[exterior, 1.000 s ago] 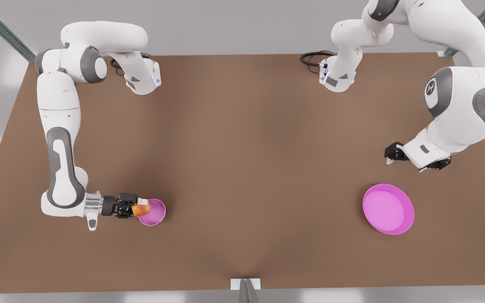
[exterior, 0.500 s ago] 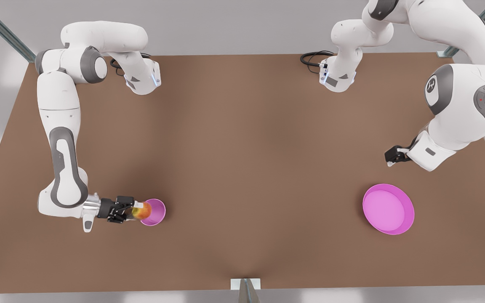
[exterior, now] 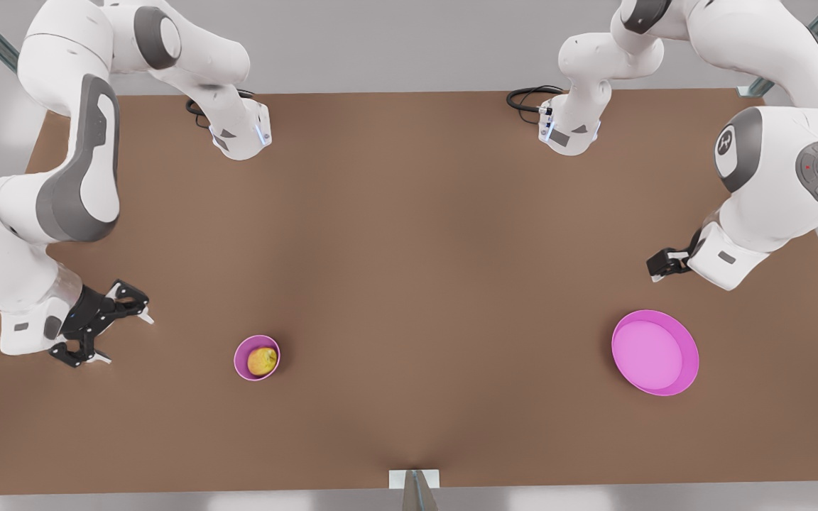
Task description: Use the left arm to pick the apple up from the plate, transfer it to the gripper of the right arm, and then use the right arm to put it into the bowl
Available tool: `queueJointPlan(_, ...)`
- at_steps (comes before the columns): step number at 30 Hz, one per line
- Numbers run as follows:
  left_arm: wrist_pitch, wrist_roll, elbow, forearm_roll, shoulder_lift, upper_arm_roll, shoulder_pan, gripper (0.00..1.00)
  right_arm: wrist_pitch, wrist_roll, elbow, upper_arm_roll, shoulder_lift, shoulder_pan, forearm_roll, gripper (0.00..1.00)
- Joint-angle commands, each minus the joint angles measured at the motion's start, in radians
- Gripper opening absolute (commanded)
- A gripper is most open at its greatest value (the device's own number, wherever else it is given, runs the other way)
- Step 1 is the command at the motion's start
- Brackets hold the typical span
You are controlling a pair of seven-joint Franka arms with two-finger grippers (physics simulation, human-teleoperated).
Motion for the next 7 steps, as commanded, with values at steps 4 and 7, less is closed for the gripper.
queueJointPlan(4,-0.007,0.025,0.000,-0.001,0.003,0.002,-0.002,1.00,-0.118,0.832,-0.067,0.001,-0.048,-0.001,-0.164,1.00)
queueJointPlan(7,-0.007,0.026,0.000,0.001,0.003,0.002,-0.013,1.00,-0.150,0.852,-0.070,0.004,-0.049,0.005,-0.172,1.00)
